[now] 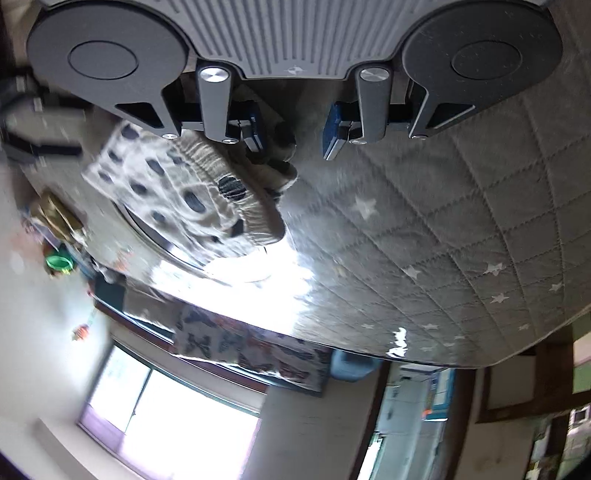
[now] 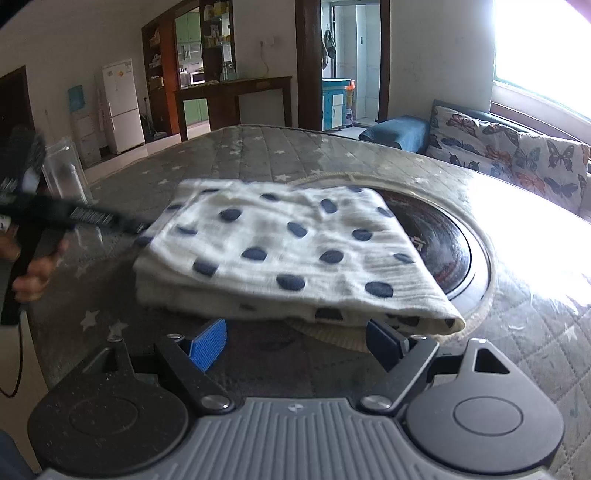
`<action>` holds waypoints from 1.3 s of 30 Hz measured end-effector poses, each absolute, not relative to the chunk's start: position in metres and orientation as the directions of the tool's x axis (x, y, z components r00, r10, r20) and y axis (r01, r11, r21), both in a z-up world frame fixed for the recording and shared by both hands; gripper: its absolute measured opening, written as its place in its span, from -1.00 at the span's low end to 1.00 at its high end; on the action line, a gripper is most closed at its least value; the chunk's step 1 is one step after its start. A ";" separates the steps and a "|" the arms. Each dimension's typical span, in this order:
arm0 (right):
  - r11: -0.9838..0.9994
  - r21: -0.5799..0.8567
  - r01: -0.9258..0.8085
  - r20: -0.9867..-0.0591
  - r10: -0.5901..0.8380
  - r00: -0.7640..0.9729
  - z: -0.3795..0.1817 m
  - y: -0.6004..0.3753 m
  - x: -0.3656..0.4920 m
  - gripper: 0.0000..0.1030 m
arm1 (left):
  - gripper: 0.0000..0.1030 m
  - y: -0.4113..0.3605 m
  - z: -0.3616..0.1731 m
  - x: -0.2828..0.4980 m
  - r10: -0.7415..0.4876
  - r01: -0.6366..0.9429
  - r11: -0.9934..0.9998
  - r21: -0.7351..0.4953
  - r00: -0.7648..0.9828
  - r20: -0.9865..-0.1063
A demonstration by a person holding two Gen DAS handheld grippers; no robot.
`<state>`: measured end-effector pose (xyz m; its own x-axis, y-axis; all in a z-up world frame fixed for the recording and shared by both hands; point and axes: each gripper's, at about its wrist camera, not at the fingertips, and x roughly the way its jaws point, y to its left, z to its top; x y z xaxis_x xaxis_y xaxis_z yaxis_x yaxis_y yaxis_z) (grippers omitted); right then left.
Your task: Fold clothes
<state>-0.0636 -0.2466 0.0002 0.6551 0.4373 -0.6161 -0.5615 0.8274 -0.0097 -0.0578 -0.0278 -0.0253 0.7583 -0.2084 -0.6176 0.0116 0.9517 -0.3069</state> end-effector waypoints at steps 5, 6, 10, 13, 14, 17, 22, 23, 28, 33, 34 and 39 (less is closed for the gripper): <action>0.831 -0.041 -0.555 -0.620 0.414 0.666 -0.008 -0.248 -0.068 0.65 | -0.29 -0.020 -0.026 -0.041 -0.187 -0.045 0.939 -0.342 0.765 -0.616; 0.831 -0.047 -0.554 -0.621 0.410 0.668 -0.009 -0.248 -0.069 0.65 | -0.27 -0.019 -0.026 -0.041 -0.181 -0.054 0.938 -0.342 0.766 -0.617; 0.837 -0.074 -0.543 -0.619 0.388 0.682 -0.016 -0.249 -0.071 0.65 | -0.08 -0.015 -0.026 -0.047 -0.158 -0.060 0.948 -0.313 0.765 -0.625; 0.849 -0.075 -0.524 -0.614 0.375 0.695 -0.024 -0.250 -0.068 0.73 | 0.09 -0.009 -0.024 -0.057 -0.132 -0.085 0.949 -0.304 0.768 -0.627; 0.854 -0.070 -0.516 -0.611 0.372 0.698 -0.025 -0.251 -0.067 0.76 | 0.13 -0.006 -0.023 -0.058 -0.121 -0.097 0.949 -0.301 0.768 -0.629; 0.868 -0.061 -0.493 -0.601 0.362 0.712 -0.028 -0.252 -0.066 0.83 | 0.32 0.005 -0.023 -0.060 -0.081 -0.138 0.948 -0.287 0.768 -0.635; 0.890 -0.029 -0.455 -0.595 0.350 0.723 -0.031 -0.255 -0.063 0.92 | 0.37 0.012 -0.025 -0.057 0.013 -0.192 0.960 -0.206 0.759 -0.651; 0.895 -0.021 -0.445 -0.595 0.347 0.725 -0.031 -0.256 -0.063 0.95 | 0.39 0.012 -0.026 -0.057 0.025 -0.199 0.960 -0.196 0.759 -0.651; 0.914 0.010 -0.406 -0.594 0.332 0.733 -0.030 -0.273 -0.054 1.00 | 0.64 0.011 -0.030 -0.053 0.080 -0.235 0.960 -0.155 0.756 -0.649; 0.922 -0.013 -0.388 -0.598 0.303 0.742 -0.032 -0.271 -0.053 1.00 | 0.89 -0.001 -0.040 -0.047 0.180 -0.267 0.963 -0.038 0.740 -0.648; 0.922 -0.013 -0.388 -0.598 0.303 0.742 -0.032 -0.271 -0.053 1.00 | 0.92 -0.004 -0.041 -0.046 0.186 -0.265 0.964 -0.025 0.740 -0.647; 0.922 -0.016 -0.386 -0.599 0.300 0.743 -0.033 -0.271 -0.052 1.00 | 1.00 -0.013 -0.047 -0.042 0.217 -0.279 0.960 0.004 0.738 -0.639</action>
<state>-0.0518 -0.2707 -0.0331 0.7426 0.3001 -0.5988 -0.3859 0.9224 -0.0163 -0.0423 -0.0131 -0.0472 0.7380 0.2173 -0.6389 -0.2790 0.9603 0.0043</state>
